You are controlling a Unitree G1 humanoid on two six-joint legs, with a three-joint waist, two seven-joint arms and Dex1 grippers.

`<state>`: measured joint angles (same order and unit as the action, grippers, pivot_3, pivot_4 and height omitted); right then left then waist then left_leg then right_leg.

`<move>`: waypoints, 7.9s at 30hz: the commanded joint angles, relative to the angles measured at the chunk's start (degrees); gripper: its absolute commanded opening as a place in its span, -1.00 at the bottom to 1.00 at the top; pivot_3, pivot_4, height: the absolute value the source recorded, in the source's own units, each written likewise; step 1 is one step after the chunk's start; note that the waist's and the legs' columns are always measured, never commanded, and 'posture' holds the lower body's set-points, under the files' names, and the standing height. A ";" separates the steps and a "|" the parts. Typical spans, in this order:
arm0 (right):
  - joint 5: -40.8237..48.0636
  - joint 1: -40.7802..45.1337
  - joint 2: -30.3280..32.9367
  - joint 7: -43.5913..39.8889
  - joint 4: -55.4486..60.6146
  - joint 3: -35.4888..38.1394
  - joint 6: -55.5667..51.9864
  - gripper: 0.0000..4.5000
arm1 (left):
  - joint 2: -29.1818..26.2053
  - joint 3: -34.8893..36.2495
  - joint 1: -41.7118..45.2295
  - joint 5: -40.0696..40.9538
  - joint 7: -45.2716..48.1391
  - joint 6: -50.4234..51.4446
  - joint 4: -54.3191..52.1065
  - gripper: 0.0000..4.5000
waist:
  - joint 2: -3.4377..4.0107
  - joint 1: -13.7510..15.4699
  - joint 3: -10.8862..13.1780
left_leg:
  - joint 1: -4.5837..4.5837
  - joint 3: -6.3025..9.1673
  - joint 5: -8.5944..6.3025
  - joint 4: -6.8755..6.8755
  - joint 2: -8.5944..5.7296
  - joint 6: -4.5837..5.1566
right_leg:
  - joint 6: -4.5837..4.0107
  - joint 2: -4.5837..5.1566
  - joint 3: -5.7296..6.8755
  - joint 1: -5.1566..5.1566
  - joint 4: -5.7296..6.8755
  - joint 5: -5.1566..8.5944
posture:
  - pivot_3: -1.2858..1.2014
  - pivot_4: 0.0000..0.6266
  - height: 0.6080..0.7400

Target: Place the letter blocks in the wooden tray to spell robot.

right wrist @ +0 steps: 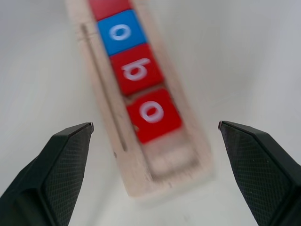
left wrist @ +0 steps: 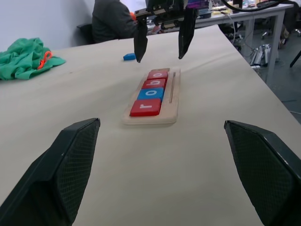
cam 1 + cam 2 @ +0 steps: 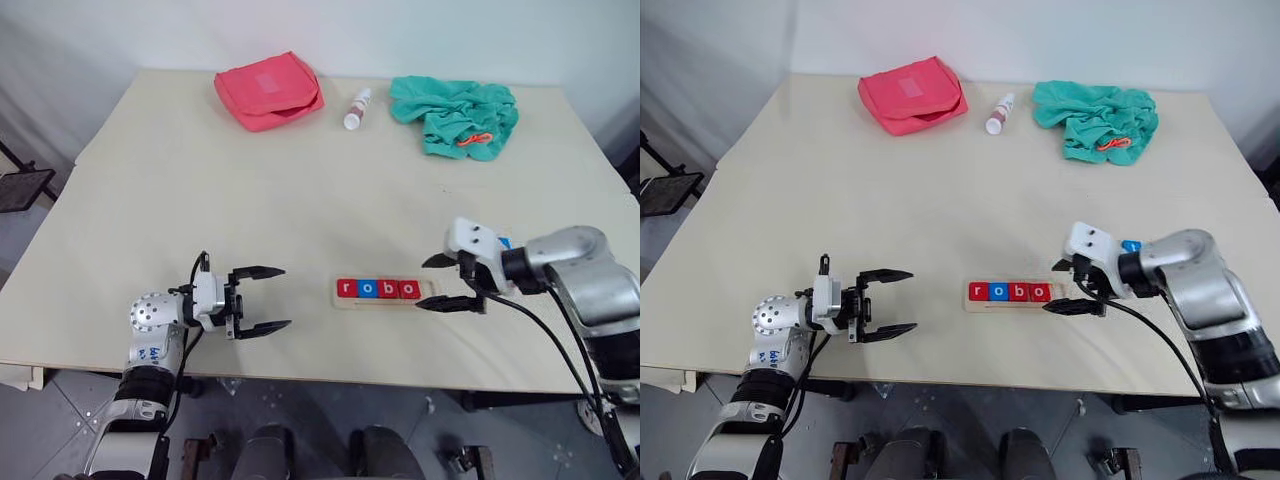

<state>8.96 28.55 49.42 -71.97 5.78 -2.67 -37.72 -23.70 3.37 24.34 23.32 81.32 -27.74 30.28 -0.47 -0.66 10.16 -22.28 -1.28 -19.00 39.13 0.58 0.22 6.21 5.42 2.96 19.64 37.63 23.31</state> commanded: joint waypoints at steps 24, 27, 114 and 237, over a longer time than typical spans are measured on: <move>5.07 -4.34 -5.50 32.87 -19.11 24.09 6.06 0.99 | 0.67 -0.20 7.55 0.25 6.30 -1.23 8.12 1.00 | -0.01 0.32 0.00 | 0.02 0.00 0.12 -0.05 -0.20 0.12 | 0.03 0.10 0.06 -0.07 0.02 -0.01 | 0.03 -0.52 1.00; 3.70 0.34 -8.15 36.75 -27.22 22.95 9.23 0.99 | 0.51 -0.13 8.13 0.23 6.43 -1.32 8.58 1.00 | -0.01 0.32 0.00 | 0.01 0.02 0.12 -0.04 -0.21 0.12 | 0.03 0.12 0.06 -0.07 0.02 -0.02 | 0.03 -0.52 1.00; -1.12 -6.85 14.93 0.06 -18.41 0.47 31.38 0.99 | -7.72 2.29 2.05 8.85 8.21 17.33 -8.81 1.00 | 0.04 -1.01 0.03 | -0.07 0.44 0.22 -0.12 -0.47 0.19 | 0.11 0.18 0.02 -0.28 -0.21 -0.05 | 0.03 -0.52 1.00; -3.82 9.05 4.33 -12.22 -12.06 -6.76 16.59 0.43 | -4.11 0.82 0.05 6.03 5.07 10.31 -8.55 1.00 | 0.09 -0.72 0.06 | -0.16 0.71 0.23 -0.01 -0.57 0.17 | 0.15 0.37 0.46 -0.21 -0.01 -0.08 | 0.03 -0.52 1.00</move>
<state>3.62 38.05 52.42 -84.30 -8.23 -11.94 -20.94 -27.70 3.44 24.20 29.02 85.90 -16.94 22.32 -0.38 -1.37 10.22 -22.44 -0.56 -18.77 39.12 0.02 0.39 6.37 5.79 3.43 19.43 37.62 23.23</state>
